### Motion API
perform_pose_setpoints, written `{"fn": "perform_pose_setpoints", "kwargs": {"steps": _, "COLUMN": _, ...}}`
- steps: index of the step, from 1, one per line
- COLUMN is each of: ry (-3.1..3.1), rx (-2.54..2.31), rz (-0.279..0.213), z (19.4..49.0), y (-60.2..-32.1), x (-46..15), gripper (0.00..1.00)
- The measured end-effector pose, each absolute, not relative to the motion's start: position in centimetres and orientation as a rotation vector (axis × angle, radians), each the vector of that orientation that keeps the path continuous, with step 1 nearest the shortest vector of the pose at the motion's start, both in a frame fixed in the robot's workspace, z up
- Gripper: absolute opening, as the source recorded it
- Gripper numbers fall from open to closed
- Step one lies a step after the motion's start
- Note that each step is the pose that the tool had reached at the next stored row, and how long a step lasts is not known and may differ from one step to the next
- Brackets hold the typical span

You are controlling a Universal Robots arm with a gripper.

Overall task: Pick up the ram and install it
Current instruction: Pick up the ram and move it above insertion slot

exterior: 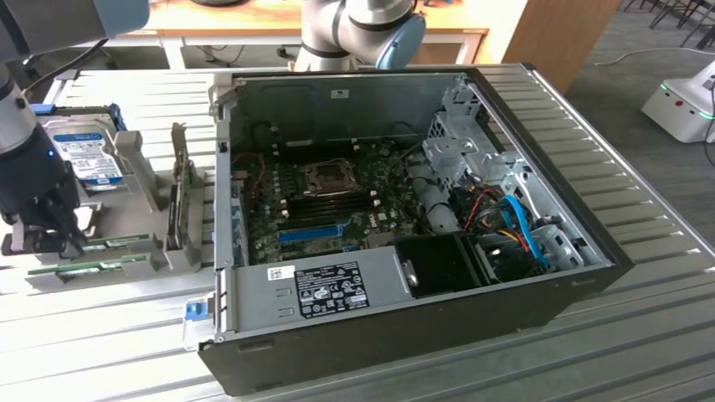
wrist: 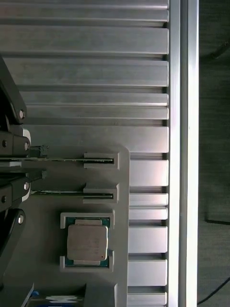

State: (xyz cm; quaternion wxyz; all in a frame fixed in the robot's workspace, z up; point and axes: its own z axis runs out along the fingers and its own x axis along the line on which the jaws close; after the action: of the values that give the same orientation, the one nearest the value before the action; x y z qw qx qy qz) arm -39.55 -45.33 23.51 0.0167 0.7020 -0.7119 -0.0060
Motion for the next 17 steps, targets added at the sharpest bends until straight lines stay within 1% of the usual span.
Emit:
{"fn": "perform_pose_setpoints", "kwargs": {"steps": 9, "ry": -2.213, "rx": 2.182, "rz": -0.019, "z": 23.48, "y": -45.57, "x": -39.55, "gripper": 0.24}}
{"fn": "perform_pose_setpoints", "kwargs": {"steps": 17, "ry": -2.213, "rx": 2.182, "rz": -0.019, "z": 22.55, "y": -45.57, "x": -39.55, "gripper": 0.24}}
